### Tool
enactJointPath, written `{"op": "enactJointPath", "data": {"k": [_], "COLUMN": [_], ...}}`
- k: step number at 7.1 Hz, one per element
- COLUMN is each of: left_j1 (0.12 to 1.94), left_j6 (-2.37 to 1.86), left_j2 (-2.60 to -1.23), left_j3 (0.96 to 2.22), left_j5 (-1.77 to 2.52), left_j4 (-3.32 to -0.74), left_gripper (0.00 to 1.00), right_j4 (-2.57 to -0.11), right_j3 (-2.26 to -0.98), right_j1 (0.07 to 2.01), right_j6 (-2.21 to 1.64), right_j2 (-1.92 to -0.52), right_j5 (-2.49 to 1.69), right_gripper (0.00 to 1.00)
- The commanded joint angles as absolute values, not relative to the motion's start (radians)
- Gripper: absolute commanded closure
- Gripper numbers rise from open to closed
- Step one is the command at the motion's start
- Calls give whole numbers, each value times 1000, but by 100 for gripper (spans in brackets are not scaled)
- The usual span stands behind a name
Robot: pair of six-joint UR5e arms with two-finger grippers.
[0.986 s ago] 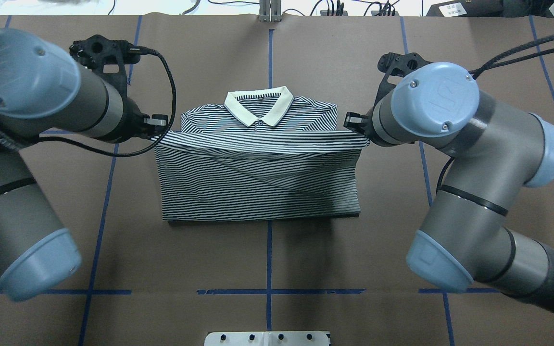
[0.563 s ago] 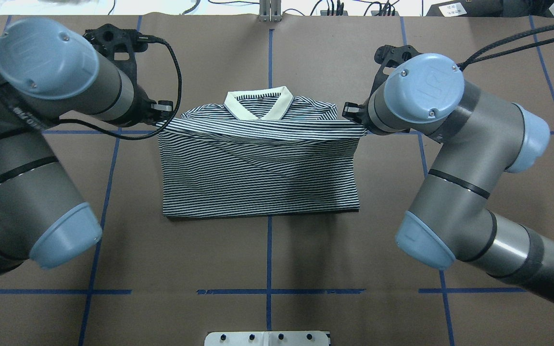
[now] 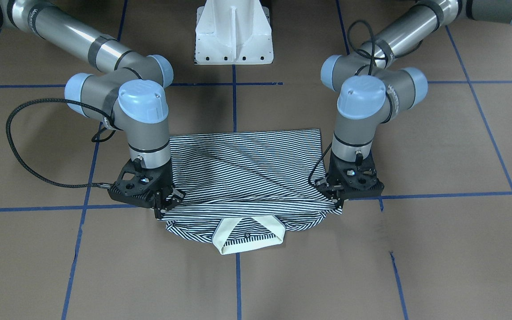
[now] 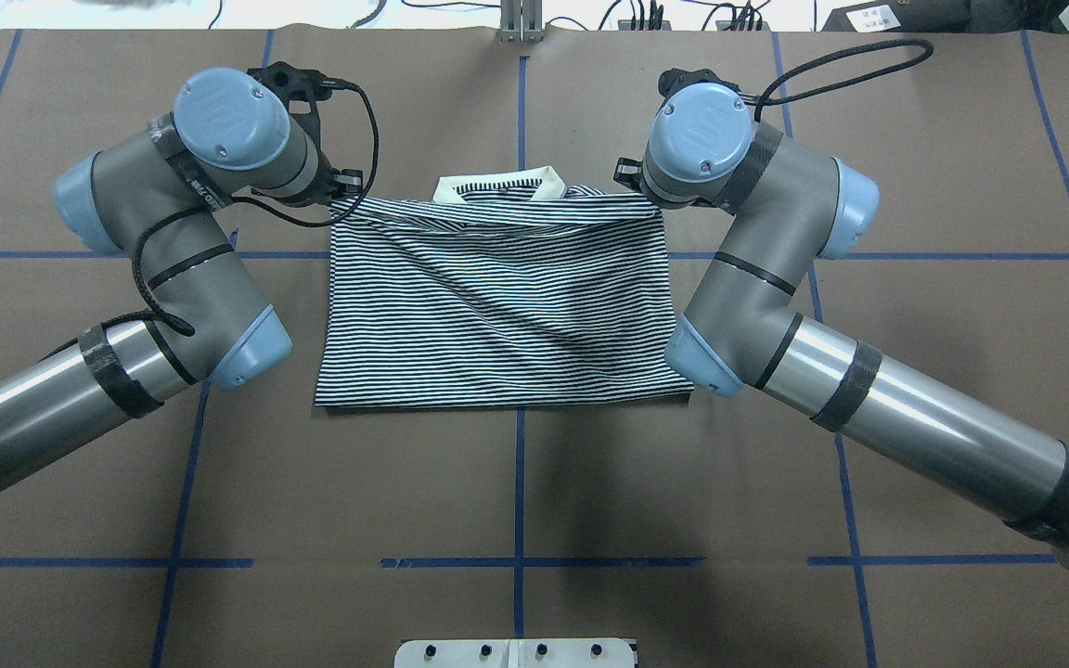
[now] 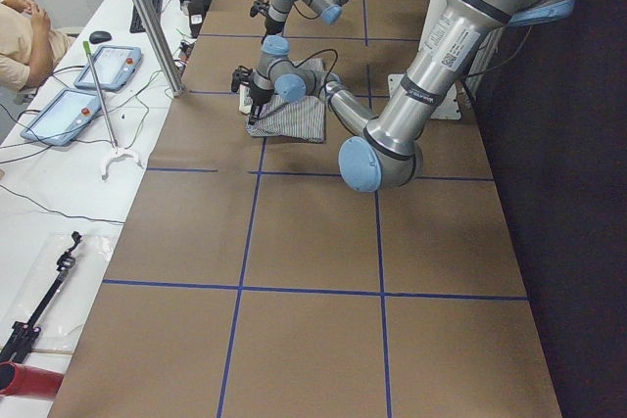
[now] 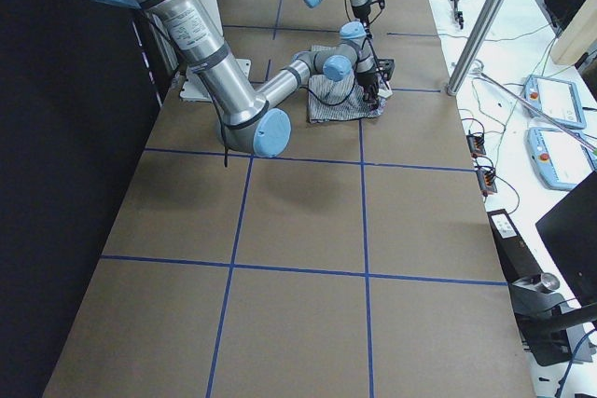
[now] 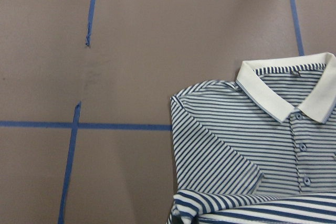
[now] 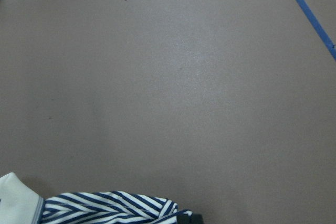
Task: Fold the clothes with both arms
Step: 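Lay the hem down near the collar and open both grippers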
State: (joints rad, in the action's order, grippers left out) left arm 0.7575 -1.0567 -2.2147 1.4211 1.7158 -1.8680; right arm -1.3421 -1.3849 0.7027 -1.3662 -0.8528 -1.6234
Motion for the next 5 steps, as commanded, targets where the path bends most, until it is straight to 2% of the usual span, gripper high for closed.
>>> {"op": "enactJointPath", "data": {"k": [1,2,5], "left_j1": [753,755,753], "left_j6": [-1019,-997,-953], "left_j2": [-2221,-2211,-2061], "left_j3": [1382,1396,1635], "left_j5": [1715,1717,1796], "left_j4": [-1917,-1939,-1966], "left_gripper": [56,1,0], "right_j4": [-1335,-1332,-1333], "right_j3": [-1361,-1358,-1411], "right_j1": [703,703,831], "right_j6": [-1347,-1282,-1005], "right_j2": [-848,-845,-871], "right_j5": [-1623,-1621,-1847], "right_gripper": [45,0,0]}}
